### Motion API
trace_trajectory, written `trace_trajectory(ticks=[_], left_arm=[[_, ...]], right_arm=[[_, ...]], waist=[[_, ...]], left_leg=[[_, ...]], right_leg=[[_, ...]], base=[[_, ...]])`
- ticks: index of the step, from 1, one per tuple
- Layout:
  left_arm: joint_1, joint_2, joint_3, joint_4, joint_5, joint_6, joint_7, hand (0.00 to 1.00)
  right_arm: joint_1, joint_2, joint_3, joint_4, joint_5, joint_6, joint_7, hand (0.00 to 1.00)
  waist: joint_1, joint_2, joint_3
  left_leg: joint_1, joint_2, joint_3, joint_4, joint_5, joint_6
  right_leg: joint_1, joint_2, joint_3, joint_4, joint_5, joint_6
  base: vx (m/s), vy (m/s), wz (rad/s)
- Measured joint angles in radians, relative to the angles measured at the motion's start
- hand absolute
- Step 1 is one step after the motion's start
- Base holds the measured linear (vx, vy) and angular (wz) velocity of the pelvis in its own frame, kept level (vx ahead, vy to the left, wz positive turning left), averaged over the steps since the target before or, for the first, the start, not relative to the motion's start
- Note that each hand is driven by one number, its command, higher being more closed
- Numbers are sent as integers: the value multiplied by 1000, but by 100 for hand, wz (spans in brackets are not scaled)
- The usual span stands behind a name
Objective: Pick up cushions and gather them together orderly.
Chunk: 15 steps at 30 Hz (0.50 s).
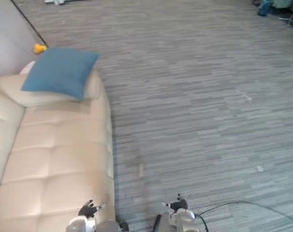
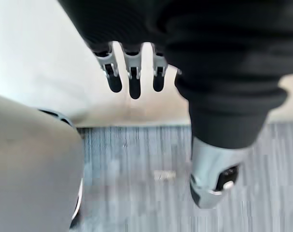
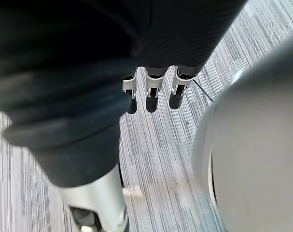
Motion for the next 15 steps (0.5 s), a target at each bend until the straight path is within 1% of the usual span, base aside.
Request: trace_trajectory(ticks=[1, 2, 3, 4, 5, 6, 7, 8, 9, 11, 13, 14, 15], left_arm=[[1, 18, -13, 0, 0, 0, -1, 0], [-8, 13, -20, 6, 2, 3, 1, 0], [-7, 8, -20, 8, 9, 3, 0, 0], [-6, -3, -20, 8, 23, 2, -1, 0], [-7, -4, -20, 1, 25, 0, -2, 0], [-10, -10, -19, -5, 25, -1, -2, 0], [-14, -18, -18, -10, 25, -1, -2, 0], [-14, -23, -18, -10, 27, -1, -3, 0], [-13, -24, -19, -11, 28, -2, -3, 0], [-14, -27, -20, -25, 28, -3, -4, 0], [-14, -27, -21, -39, 28, -4, -4, 0], [-14, -28, -22, -47, 28, -4, -4, 0], [-15, -29, -23, -48, 28, -4, -4, 0]], right_arm=[[11, 1, -1, 21, -1, 0, -3, 0], [2, -15, -4, 38, 0, 0, -1, 0], [2, -29, -3, 39, 0, 1, -2, 0], [-1, -40, -5, 59, 0, 3, -3, 0], [-1, -44, -8, 67, 1, 3, -4, 0], [-1, -48, -19, 66, 10, 1, -4, 0], [-1, -54, -28, 64, 16, 1, -10, 0], [0, -58, -30, 64, 21, 1, -14, 0], [2, -58, -34, 65, 23, 2, -16, 0], [6, -57, -41, 68, 42, 2, -20, 0], [7, -55, -42, 68, 42, 4, -23, 0], [8, -55, -44, 68, 42, 4, -28, 0], [9, -56, -46, 68, 42, 5, -32, 0]], waist=[[0, -35, -10], [-1, -21, -6], [-1, -12, -11], [0, 0, -12], [-1, 5, -8], [-1, 19, -1], [0, 35, 9], [2, 46, 9], [2, 47, 9], [4, 45, 11], [5, 41, 13], [7, 39, 14], [10, 39, 14]], left_leg=[[1, -23, -25, 0, -13, -32], [14, 9, -64, 8, -43, -77], [7, 19, -75, 18, -45, -80], [-40, 45, -90, 107, -48, -86], [-79, 59, -104, 191, -48, -86], [-136, 85, -117, 322, -44, -92], [-199, 123, -126, 480, -31, -97], [-231, 139, -120, 566, -39, -94], [-243, 139, -111, 586, -46, -84], [-295, 114, -61, 567, -68, -70], [-347, 71, -34, 444, -67, -61], [-366, 35, -21, 301, -37, -54], [-368, 13, -16, 176, 24, -59]], right_leg=[[4, -21, 32, -109, 111, -6], [11, 7, 31, -91, 85, -10], [11, 21, 34, -96, 73, -14], [13, 39, 34, -106, 48, -21], [21, 47, 28, -117, 40, -30], [39, 66, 26, -128, 39, -36], [73, 91, 26, -141, 31, -64], [108, 104, 31, -152, 17, -76], [129, 104, 35, -157, 11, -78], [187, 94, 45, -211, 8, -77], [224, 79, 45, -263, 10, -66], [253, 66, 42, -298, 10, -48], [276, 61, 37, -321, 11, -29]], base=[[175, -280, -1], [173, -291, -5], [203, -336, -12], [137, -257, -9], [172, -292, -12], [121, -177, -16], [240, -162, -21], [239, -79, -19], [312, -59, -18], [300, 0, -16], [268, 53, -3], [293, 91, 4], [470, 169, -2]])
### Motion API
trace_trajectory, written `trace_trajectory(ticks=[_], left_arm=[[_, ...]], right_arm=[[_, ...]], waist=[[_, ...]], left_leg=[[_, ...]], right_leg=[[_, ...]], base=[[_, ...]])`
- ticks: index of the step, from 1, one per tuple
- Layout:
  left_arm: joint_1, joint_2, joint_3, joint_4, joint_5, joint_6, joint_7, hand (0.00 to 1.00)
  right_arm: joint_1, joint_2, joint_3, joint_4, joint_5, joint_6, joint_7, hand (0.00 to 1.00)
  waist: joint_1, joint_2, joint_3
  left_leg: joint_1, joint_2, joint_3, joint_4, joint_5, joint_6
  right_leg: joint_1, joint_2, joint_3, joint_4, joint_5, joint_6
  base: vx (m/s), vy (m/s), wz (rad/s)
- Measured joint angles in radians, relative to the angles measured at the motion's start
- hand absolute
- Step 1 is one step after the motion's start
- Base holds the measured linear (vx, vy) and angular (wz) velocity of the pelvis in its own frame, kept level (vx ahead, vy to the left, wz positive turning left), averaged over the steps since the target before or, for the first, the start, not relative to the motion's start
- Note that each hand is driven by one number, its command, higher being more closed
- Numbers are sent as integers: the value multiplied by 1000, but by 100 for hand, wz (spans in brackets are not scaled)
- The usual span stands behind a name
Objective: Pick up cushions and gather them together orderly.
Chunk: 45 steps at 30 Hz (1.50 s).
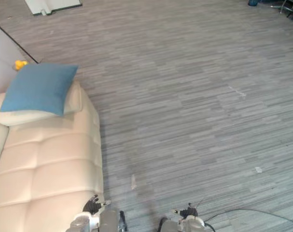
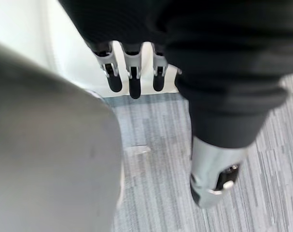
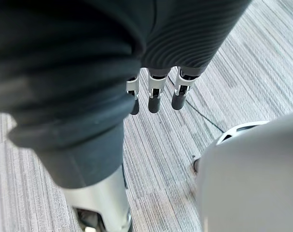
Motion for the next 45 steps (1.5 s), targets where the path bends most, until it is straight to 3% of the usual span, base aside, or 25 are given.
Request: trace_trajectory(ticks=[1, 2, 4, 6, 9, 10, 13, 16, 18, 20, 21, 22, 23, 24, 25, 27, 29, 32, 34, 36, 37, 40, 42, 44, 45], left_arm=[[0, -3, 0, -1, -2, 0, -1, 0], [-2, -1, 2, -2, -1, -1, -1, 0], [-10, 26, 8, -4, 0, -1, -2, 0], [-11, 21, 38, -10, -6, 0, -6, 0], [15, 15, 29, 10, -9, 4, -12, 0], [7, 32, 19, 16, -10, 8, -15, 0], [11, 38, 21, 30, -9, 22, -14, 0], [11, 36, 21, 31, -9, 25, -13, 0], [8, 34, 18, 31, -9, 25, -11, 0], [11, 39, 1, 40, -7, 24, -4, 0], [9, 37, 4, 46, -2, 23, -1, 0], [6, 18, 4, 55, 1, 22, 5, 0], [7, 12, 4, 56, 2, 19, 5, 0], [12, -8, 14, 51, 7, 17, 7, 0], [11, -13, 46, 45, 8, 18, 6, 0], [12, -25, 80, 24, 8, 19, 6, 0], [9, -24, 78, -4, 7, 16, 5, 0], [6, -4, 40, -23, 7, 4, 5, 0], [-6, -1, 19, -20, 7, 3, 6, 0], [-9, 13, 9, -11, 7, 3, 6, 0], [-7, 42, -6, -5, 4, 4, 6, 0], [-11, 55, -7, 15, -4, 4, 4, 0], [-9, 52, -6, 42, -8, 8, 1, 0], [-7, 54, -8, 69, -3, 13, -5, 0], [-7, 53, -9, 70, -2, 15, -6, 0]], right_arm=[[1, -1, 1, 1, 0, 1, -2, 0], [0, -1, 0, 1, 0, 1, -3, 0], [-12, 34, 5, -1, -1, 0, -5, 0], [-15, 41, 2, -1, -2, 0, -2, 0], [10, 29, 2, -2, -3, -3, 2, 0], [14, 37, 4, -2, -5, -1, 4, 0], [23, 25, 1, -8, -3, -2, 11, 0], [7, 20, 2, -22, -4, -3, 12, 0], [9, 21, 1, -42, -2, -7, 11, 0], [11, 23, 1, -38, -2, -5, 11, 0], [12, 20, -4, -38, -1, -5, 11, 0], [0, 6, -2, -37, -4, -5, 11, 0], [-5, 3, -3, -37, -4, -5, 11, 0], [-14, 3, -6, -38, -5, -5, 12, 0], [-13, 10, -11, -43, -6, -4, 13, 0], [-9, 7, -7, -42, -3, -1, 9, 0], [-6, 20, 0, -41, 2, -2, 7, 0], [-5, 40, -1, -41, 17, -3, 7, 0], [-7, 29, -4, -41, 17, -2, 6, 0], [-3, 31, -17, -35, 17, 1, 5, 0], [1, 47, -17, -34, 16, 6, 5, 0], [-19, 52, -19, -34, 16, 6, 7, 0], [-14, 51, -20, -31, 16, 5, 13, 0], [3, 60, -23, -29, 14, 8, 27, 0], [16, 67, -23, -24, 14, 8, 31, 0]], waist=[[8, -1, 0], [18, -10, 0], [26, -57, -11], [37, -62, -11], [41, -35, -47], [28, -73, -40], [15, -65, -29], [-8, -44, -20], [-15, -42, -17], [-24, -78, -13], [-29, -80, -15], [-28, -45, -17], [-24, -38, -20], [-21, -12, -16], [-21, -1, -13], [-20, 7, -2], [-3, 1, 8], [-3, -27, 5], [-6, -27, 5], [-2, -44, 3], [-1, -81, -16], [0, -96, -21], [-4, -91, -24], [-13, -83, -24], [-21, -82, -21]], left_leg=[[7, -20, 2, -129, 149, 16], [22, -31, 12, -144, 175, 48], [39, -59, 41, -118, 142, 94], [17, -41, 56, 2, 107, 121], [119, -35, 59, -58, -9, 99], [185, -88, 32, -85, -30, 113], [343, -96, -12, -154, -50, 113], [432, -51, -52, -202, -50, 113], [462, -17, -102, -228, -51, 110], [504, -24, -181, -239, -89, 52], [517, -17, -213, -237, -111, 34], [528, 15, -253, -219, -119, 28], [519, 21, -258, -193, -119, 28], [463, 41, -282, -73, -114, 19], [377, 56, -287, 100, -82, -34], [231, 112, -254, 411, 2, -65], [146, 167, -147, 571, -26, -41], [65, 135, 10, 366, -66, -21], [51, 76, 119, 18, 36, 12], [64, 46, 167, -70, 135, 60], [74, 4, 179, -128, 144, 68], [92, -21, 160, -142, 134, 84], [165, -51, 149, -170, 115, 104], [273, -75, 81, -231, 81, 103], [291, -82, 65, -237, 77, 107]], right_leg=[[33, -3, 3, -21, -7, 31], [46, -11, 8, -27, -11, 38], [98, -35, 19, -112, 64, 72], [123, -38, 40, -94, 109, 77], [35, -49, 55, 267, 88, 145], [-77, -118, 69, 570, 85, 181], [-190, -144, -7, 739, -14, 89], [-281, -110, -97, 567, -50, 46], [-349, -51, -53, 327, 13, 54], [-352, -28, 89, 59, 206, 84], [-351, -20, 102, 97, 265, 55], [-364, -8, 75, 185, 185, 27], [-369, -8, 71, 205, 166, 18], [-355, -7, 29, 234, 127, 2], [-328, -8, -2, 244, 92, -11], [-241, 0, -58, 219, 55, -35], [-129, 12, -100, 161, 38, -48], [-8, -9, -171, 49, 42, -42], [52, -23, -240, -4, 44, -8], [82, -35, -254, -14, 25, 27], [85, -55, -272, -42, 49, 64], [107, -67, -272, -47, 96, 88], [115, -104, -254, 77, 106, 97], [10, -191, -198, 469, 144, 52], [-23, -203, -164, 548, 111, 52]], base=[[360, 148, -9], [487, 150, -5], [507, 109, 6], [447, 161, 5], [352, 165, 8], [437, 59, 58], [467, 6, 52], [447, -107, 57], [457, -246, 75], [445, -341, 107], [466, -378, 98], [288, -222, 59], [458, -329, 54], [441, -319, 61], [523, -382, 67], [460, -260, 73], [434, -169, 56], [321, -81, 58], [380, 30, 74], [347, 71, 58], [343, 72, 48], [328, 91, 32], [281, 127, 34], [302, 112, 66], [264, 3, 81]])
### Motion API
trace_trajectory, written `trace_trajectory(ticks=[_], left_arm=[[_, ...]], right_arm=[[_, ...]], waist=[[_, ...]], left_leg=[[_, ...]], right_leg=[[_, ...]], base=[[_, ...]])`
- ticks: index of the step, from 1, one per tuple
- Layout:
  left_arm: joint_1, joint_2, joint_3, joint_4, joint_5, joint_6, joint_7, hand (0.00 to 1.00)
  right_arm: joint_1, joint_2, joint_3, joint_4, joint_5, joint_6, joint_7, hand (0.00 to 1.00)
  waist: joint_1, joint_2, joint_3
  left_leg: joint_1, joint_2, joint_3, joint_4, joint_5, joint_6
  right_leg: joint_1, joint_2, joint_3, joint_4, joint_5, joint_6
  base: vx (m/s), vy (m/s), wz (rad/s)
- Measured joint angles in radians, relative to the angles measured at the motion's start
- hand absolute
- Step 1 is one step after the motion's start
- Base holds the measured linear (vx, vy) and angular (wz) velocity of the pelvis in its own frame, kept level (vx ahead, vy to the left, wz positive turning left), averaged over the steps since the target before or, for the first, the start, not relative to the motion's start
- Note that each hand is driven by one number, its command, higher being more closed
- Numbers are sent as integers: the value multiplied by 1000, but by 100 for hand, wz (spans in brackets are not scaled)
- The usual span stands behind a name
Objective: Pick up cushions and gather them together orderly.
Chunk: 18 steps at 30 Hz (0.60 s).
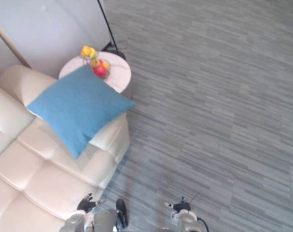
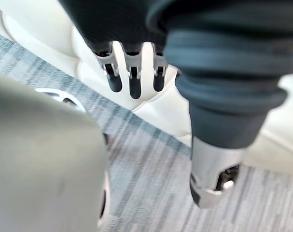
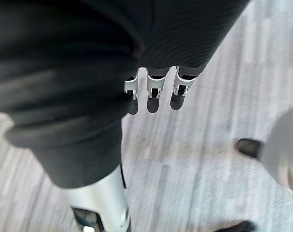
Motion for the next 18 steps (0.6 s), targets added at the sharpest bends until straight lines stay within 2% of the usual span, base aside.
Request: trace_trajectory(ticks=[1, 2, 3, 5, 7, 8, 9, 11, 12, 13, 14, 15, 16, 18], left_arm=[[2, 4, 1, 1, 0, 7, -1, 0], [6, 4, 2, 1, 1, 8, -2, 0], [7, 4, 3, 1, 1, 8, -2, 0], [8, -3, 13, 2, 1, 9, -8, 0], [4, -26, 44, 0, 11, 9, -9, 0], [3, -27, 49, 0, 13, 9, -9, 0], [7, -28, 57, 1, 17, 10, -8, 0], [12, -34, 88, -1, 23, 10, -7, 0], [13, -36, 93, -1, 23, 10, -6, 0], [23, -63, 97, -3, 24, 9, -6, 0], [33, -82, 101, -3, 31, 8, -6, 0], [37, -88, 102, -3, 31, 8, -6, 0], [40, -100, 115, -5, 32, 9, -6, 0], [39, -97, 119, -10, 33, 10, -9, 0]], right_arm=[[1, -4, 1, -6, -6, 1, 7, 0], [-3, -8, 4, -7, -10, 1, 8, 0], [-5, -8, 4, -7, -12, 0, 8, 0], [-6, -11, 6, -16, -16, -4, 8, 0], [-3, -21, 5, -18, -16, -9, 8, 0], [0, -22, 5, -18, -15, -8, 8, 0], [3, -24, -2, -21, -11, -11, 8, 0], [10, -21, -1, -20, -13, -9, 8, 0], [13, -19, -4, -20, -13, -10, 9, 0], [16, -31, -14, -23, -17, -8, 15, 0], [14, -42, -17, -22, -17, -7, 17, 0], [14, -46, -17, -22, -17, -8, 17, 0], [14, -51, -18, -23, -17, -9, 17, 0], [17, -45, -19, -19, -15, -8, 18, 0]], waist=[[-3, -4, -2], [-3, 0, -1], [-3, 2, 0], [-5, 12, 3], [-11, 24, 4], [-11, 24, 4], [-18, 20, 2], [-23, 11, -6], [-24, 12, -10], [-27, 44, -33], [-26, 71, -46], [-27, 80, -50], [-30, 95, -58], [-31, 92, -57]], left_leg=[[33, -1, -28, -15, -5, 2], [65, 4, -51, -32, -7, 1], [81, 7, -64, -41, -8, 0], [106, 25, -101, -45, -24, -12], [113, 54, -177, -26, -74, -35], [112, 56, -195, -24, -81, -41], [121, 54, -259, 0, -117, -63], [131, 44, -324, 27, -158, -88], [132, 44, -346, 35, -169, -97], [138, 83, -391, 39, -184, -115], [141, 109, -395, 43, -177, -127], [139, 119, -395, 45, -171, -134], [129, 156, -369, 64, -144, -165], [111, 189, -310, 131, -117, -183]], right_leg=[[-56, 9, 43, 83, -65, 1], [-101, 24, 49, 98, -106, -13], [-124, 34, 50, 86, -121, -15], [-190, 86, 77, -8, -139, -11], [-260, 187, 204, -241, -97, 2], [-265, 198, 226, -286, -78, 7], [-265, 207, 292, -427, -4, 14], [-261, 195, 333, -460, 32, 9], [-260, 191, 332, -442, 64, 4], [-264, 208, 274, -369, 32, -35], [-262, 220, 243, -349, 4, -46], [-259, 223, 230, -342, -2, -59], [-231, 238, 181, -340, -30, -85], [-164, 258, 139, -382, -42, -104]], base=[[240, -14, 75], [236, -19, 66], [222, -33, 58], [191, -76, 53], [223, -183, 78], [278, -284, 120], [300, -317, 117], [346, -364, 113], [435, -418, 118], [447, -393, 103], [460, -354, 96], [439, -288, 66], [432, -287, 51], [432, -289, 54]])
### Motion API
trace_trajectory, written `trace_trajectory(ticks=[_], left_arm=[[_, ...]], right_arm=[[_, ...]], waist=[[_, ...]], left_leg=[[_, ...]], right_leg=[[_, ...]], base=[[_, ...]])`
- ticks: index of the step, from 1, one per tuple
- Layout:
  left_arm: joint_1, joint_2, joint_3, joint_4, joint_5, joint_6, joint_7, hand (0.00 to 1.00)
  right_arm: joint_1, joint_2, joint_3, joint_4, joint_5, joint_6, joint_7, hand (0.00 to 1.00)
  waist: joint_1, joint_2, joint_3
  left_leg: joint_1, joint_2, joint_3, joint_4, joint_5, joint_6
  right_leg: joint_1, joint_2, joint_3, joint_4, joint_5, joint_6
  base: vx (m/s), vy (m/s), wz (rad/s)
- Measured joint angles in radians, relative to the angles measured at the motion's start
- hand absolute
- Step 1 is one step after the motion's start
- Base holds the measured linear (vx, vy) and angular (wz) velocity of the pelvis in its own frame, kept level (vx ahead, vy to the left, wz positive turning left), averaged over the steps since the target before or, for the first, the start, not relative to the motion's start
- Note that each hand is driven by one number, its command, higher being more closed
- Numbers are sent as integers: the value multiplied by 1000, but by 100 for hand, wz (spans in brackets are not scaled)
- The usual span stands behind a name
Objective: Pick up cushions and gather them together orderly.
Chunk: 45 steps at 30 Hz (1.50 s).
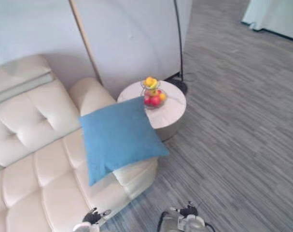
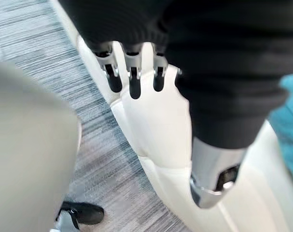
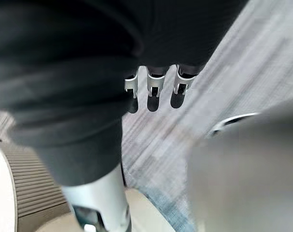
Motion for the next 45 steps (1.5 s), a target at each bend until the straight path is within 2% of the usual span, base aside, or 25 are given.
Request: trace_trajectory(ticks=[1, 2, 4, 5, 6, 7, 8, 11, 16, 20, 26, 30, 32, 34, 39, 42, 44, 45], left_arm=[[-1, 1, 0, -5, -1, 0, 0, 0], [-3, 3, -2, -21, -1, -3, 1, 0], [-8, -1, -9, -35, -1, -4, 0, 0], [-19, -2, -35, -35, -1, -6, -2, 0], [-24, -2, -43, -33, -1, -5, -2, 0], [-28, -3, -63, -31, -1, -4, -2, 0], [-28, 10, -81, -30, -1, -4, -1, 0], [-26, 43, -91, -14, -2, -1, 0, 0], [6, 76, -88, 11, -14, 3, 6, 0], [7, 78, -74, 10, -44, 2, 23, 0], [26, 89, -6, 4, -83, 1, 35, 0], [65, 151, 43, -73, -123, 0, 45, 0], [68, 184, 51, -126, -130, -1, 60, 0], [69, 199, 51, -184, -130, -2, 69, 0], [60, 203, 47, -381, -145, -27, 74, 0], [45, 199, 40, -440, -178, -38, 96, 0], [29, 194, 28, -470, -202, -42, 113, 0], [4, 193, 5, -472, -221, -43, 119, 0]], right_arm=[[4, 4, -2, 2, 1, 0, 0, 0], [10, 8, -2, 3, 4, 1, 0, 0], [14, 8, -2, 3, 11, 2, 0, 0], [15, 7, -2, 3, 17, 7, 0, 0], [15, 7, -2, 3, 17, 8, 0, 0], [17, 4, -3, 3, 18, 10, 1, 0], [18, 4, -5, 6, 18, 13, 0, 0], [18, 23, 2, 8, 17, 13, 0, 0], [26, 21, 1, 9, 17, 12, -8, 0], [10, 7, 1, 8, 17, 11, -15, 0], [-16, -81, -44, -62, 17, 8, -32, 0], [-29, -136, -68, -204, 17, 3, -49, 0], [-40, -170, -67, -259, 17, -2, -56, 0], [-46, -191, -67, -301, 17, -4, -61, 0], [-84, -199, -41, -419, 17, -13, -71, 0], [-109, -198, -13, -435, 17, -14, -84, 0], [-137, -193, 13, -434, 18, -14, -96, 0], [-158, -186, 23, -434, 20, -14, -104, 0]], waist=[[0, -3, 2], [0, -21, 9], [0, -26, 12], [0, -29, 12], [0, -29, 13], [-3, -24, 11], [-3, -33, 2], [1, -62, -6], [-4, -63, -8], [-4, -67, -9], [-5, -71, -9], [-5, -90, -17], [-7, -89, -15], [-7, -89, -15], [-8, -81, -21], [-7, -82, -21], [-7, -84, -19], [-4, -83, -18]], left_leg=[[-12, 9, 32, 43, 13, -11], [-35, 29, 104, 104, 5, -10], [-61, 39, 189, 136, 0, -14], [-104, 35, 266, 124, -2, -1], [-117, 33, 291, 102, 4, 7], [-147, 29, 337, 27, 80, 32], [-138, 13, 356, 6, 85, 27], [-108, -25, 349, -75, 87, 27], [-29, -81, 348, -168, 117, 48], [-34, -88, 332, -218, 151, 50], [-20, -107, 325, -281, 195, 59], [-15, -129, 320, -358, 248, 66], [-18, -136, 302, -391, 278, 70], [-16, -138, 296, -395, 280, 73], [-53, -143, 260, -397, 276, 69], [-73, -145, 240, -396, 276, 70], [-93, -149, 234, -396, 278, 70], [-111, -151, 228, -390, 296, 84]], right_leg=[[37, 1, -15, -24, -3, -5], [82, -3, -37, -64, -3, -7], [124, -12, -58, -98, -3, -7], [140, -31, -75, -108, -3, -6], [143, -37, -85, -108, -2, -5], [149, -43, -105, -110, -2, 7], [156, -48, -107, -121, -4, 30], [169, -66, -107, -160, 12, 54], [235, -93, -96, -205, 30, 80], [219, -91, -92, -220, 55, 76], [214, -87, -74, -245, 92, 77], [188, -94, -54, -258, 95, 81], [177, -95, -59, -260, 102, 91], [177, -96, -60, -265, 103, 93], [160, -92, -51, -291, 97, 96], [154, -87, -49, -310, 98, 98], [142, -88, -43, -310, 107, 99], [130, -88, -43, -308, 131, 98]], base=[[362, -240, 63], [243, -157, 52], [174, -56, 50], [133, 18, 50], [107, 76, 58], [115, 104, 48], [125, 98, 45], [108, 124, 22], [43, 94, 5], [-8, 20, 14], [-78, 28, 0], [-133, 20, -3], [-150, 7, 15], [-165, 16, 13], [-96, 17, 12], [36, 3, 11], [109, 9, 11], [140, 4, 5]])
